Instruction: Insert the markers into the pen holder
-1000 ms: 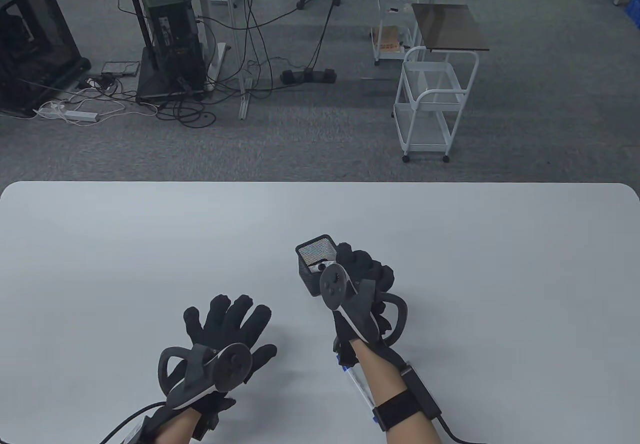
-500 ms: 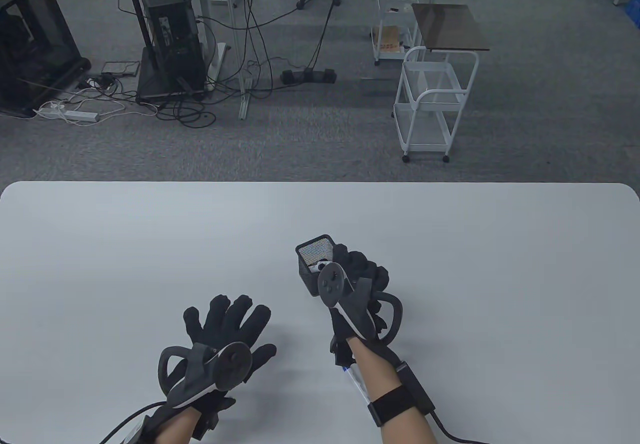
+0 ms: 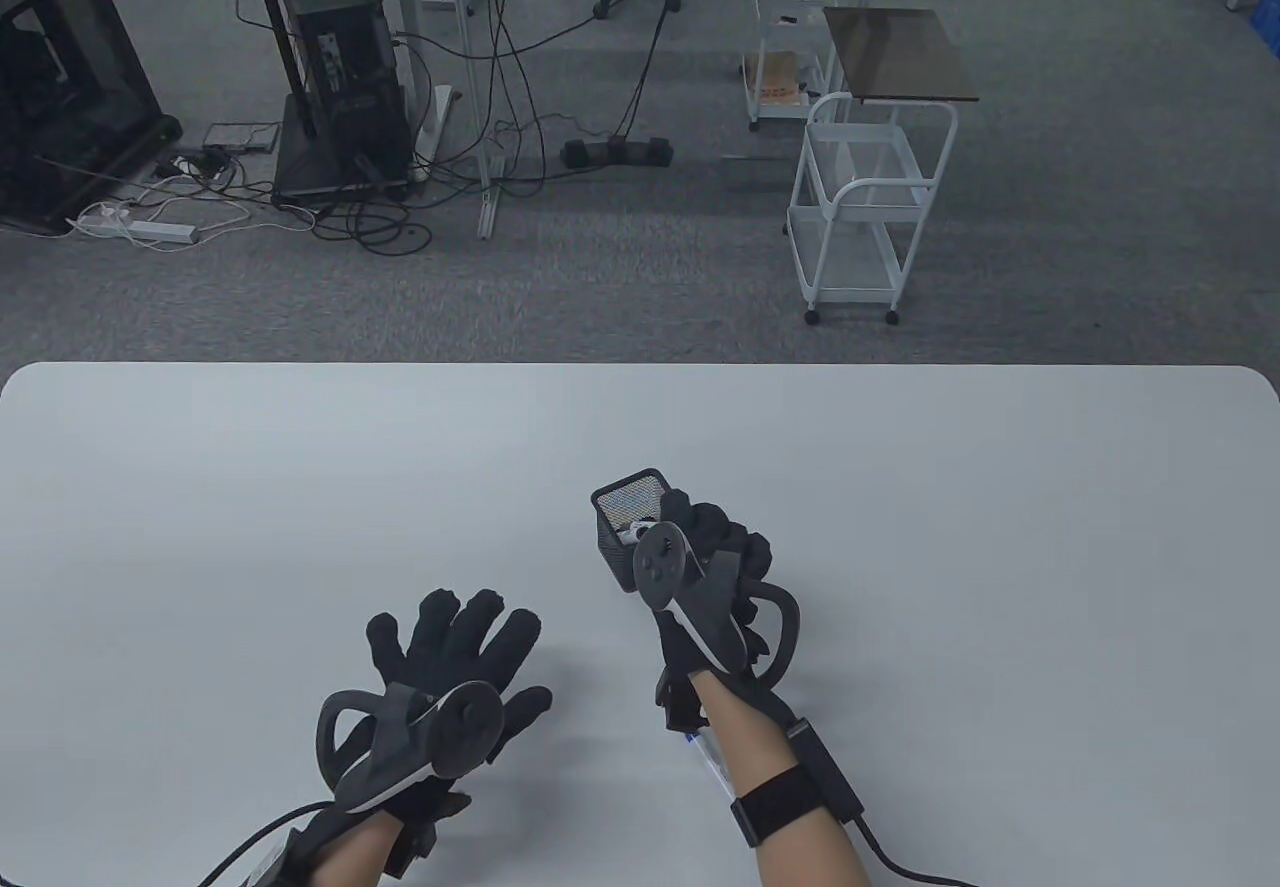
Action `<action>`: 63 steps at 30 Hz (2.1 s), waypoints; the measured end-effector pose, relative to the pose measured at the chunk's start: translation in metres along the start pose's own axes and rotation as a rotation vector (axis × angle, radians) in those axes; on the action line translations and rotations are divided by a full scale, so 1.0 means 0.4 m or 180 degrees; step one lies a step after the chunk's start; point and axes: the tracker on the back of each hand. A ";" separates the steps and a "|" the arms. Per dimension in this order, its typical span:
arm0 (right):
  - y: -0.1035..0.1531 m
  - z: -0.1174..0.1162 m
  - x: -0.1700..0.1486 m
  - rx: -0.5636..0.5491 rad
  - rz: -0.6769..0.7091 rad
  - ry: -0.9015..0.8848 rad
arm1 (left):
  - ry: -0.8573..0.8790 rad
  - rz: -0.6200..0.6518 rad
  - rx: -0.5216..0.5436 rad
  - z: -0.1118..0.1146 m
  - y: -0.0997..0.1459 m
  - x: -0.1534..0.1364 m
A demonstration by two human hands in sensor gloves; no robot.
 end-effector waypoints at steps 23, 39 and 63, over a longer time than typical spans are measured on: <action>0.028 0.071 -0.021 -0.0277 0.0123 0.0078 | 0.0000 0.0006 0.0013 0.001 -0.002 -0.003; 0.166 0.126 -0.089 -0.0196 0.0504 0.0041 | -0.0007 0.0030 0.0029 0.004 0.001 0.000; 0.309 -0.075 -0.128 0.1072 0.0636 0.0556 | -0.0015 0.0050 0.0050 0.006 0.004 0.003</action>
Point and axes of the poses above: the tracker on the back of each hand, its own x axis roughly to the thumb side, its own y axis roughly from the fingertips to the wrist, z = x × y, and after that the axes turned 5 degrees about y, right-handed
